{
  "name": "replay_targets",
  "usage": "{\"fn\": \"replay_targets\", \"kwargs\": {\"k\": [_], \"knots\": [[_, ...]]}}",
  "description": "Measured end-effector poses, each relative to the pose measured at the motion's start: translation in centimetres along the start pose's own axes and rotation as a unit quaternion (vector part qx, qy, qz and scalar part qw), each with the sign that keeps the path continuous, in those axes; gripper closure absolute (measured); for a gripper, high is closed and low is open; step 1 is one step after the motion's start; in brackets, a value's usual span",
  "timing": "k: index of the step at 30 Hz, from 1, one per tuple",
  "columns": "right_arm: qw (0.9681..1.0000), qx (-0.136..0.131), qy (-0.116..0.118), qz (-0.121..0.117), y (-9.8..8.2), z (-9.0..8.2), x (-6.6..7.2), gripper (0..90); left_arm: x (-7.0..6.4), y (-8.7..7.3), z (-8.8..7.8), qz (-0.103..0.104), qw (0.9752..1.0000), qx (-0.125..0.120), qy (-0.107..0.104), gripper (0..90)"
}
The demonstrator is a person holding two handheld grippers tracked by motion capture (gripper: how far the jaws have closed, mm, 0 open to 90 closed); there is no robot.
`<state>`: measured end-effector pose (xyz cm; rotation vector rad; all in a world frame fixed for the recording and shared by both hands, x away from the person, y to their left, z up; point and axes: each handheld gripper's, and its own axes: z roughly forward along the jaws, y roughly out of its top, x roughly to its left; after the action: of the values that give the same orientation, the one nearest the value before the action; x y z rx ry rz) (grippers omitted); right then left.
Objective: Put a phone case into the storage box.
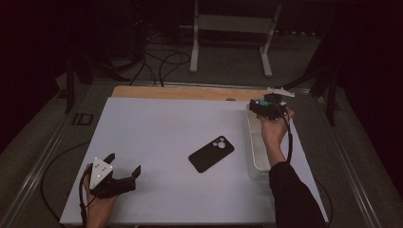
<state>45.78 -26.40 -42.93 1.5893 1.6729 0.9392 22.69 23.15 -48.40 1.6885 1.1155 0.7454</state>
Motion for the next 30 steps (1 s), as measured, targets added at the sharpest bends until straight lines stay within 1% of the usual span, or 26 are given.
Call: {"fn": "replay_targets", "kwargs": {"k": [3,6,9,15,16,19,21,23,27,30], "knots": [[1.0,0.004,-0.001,0.0,-0.1,0.3,0.1,16.6,0.0,0.0,0.0,0.0,1.0,0.0,0.0,1.6],[0.9999,0.015,-0.007,-0.003,-0.4,0.9,0.2,16.6,0.0,0.0,0.0,-0.001,1.0,-0.001,-0.001,1.6],[0.9999,0.012,-0.008,-0.005,-0.4,1.1,0.2,16.6,0.0,0.0,0.0,-0.002,1.0,-0.001,-0.001,1.6],[0.9998,0.017,-0.007,-0.001,-0.2,1.5,0.1,16.4,0.1,-0.1,-0.1,-0.003,1.0,-0.001,-0.001,1.6],[0.9997,0.02,-0.003,0.014,-0.1,1.7,-0.2,13.7,0.1,-0.1,-0.1,-0.003,1.0,0.0,-0.001,1.6],[0.9995,0.023,0.003,0.022,-0.1,2.0,-0.5,10.3,0.1,-0.1,-0.1,-0.003,1.0,0.0,-0.002,1.6],[0.9996,0.019,0.003,0.023,-0.1,2.0,-0.6,7.9,0.1,-0.1,-0.1,-0.004,1.0,0.0,-0.002,1.6],[0.9997,0.014,0.002,0.017,0.0,1.9,-0.6,7.8,0.1,-0.1,-0.1,-0.003,1.0,0.001,-0.002,1.6],[0.9997,0.005,0.006,0.023,0.2,1.4,-0.8,7.8,0.1,-0.1,-0.1,-0.003,1.0,0.001,-0.002,1.6],[0.9997,0.001,0.007,0.022,0.3,1.1,-1.1,7.8,0.0,-0.1,0.0,-0.003,1.0,0.001,-0.002,1.6]]}}
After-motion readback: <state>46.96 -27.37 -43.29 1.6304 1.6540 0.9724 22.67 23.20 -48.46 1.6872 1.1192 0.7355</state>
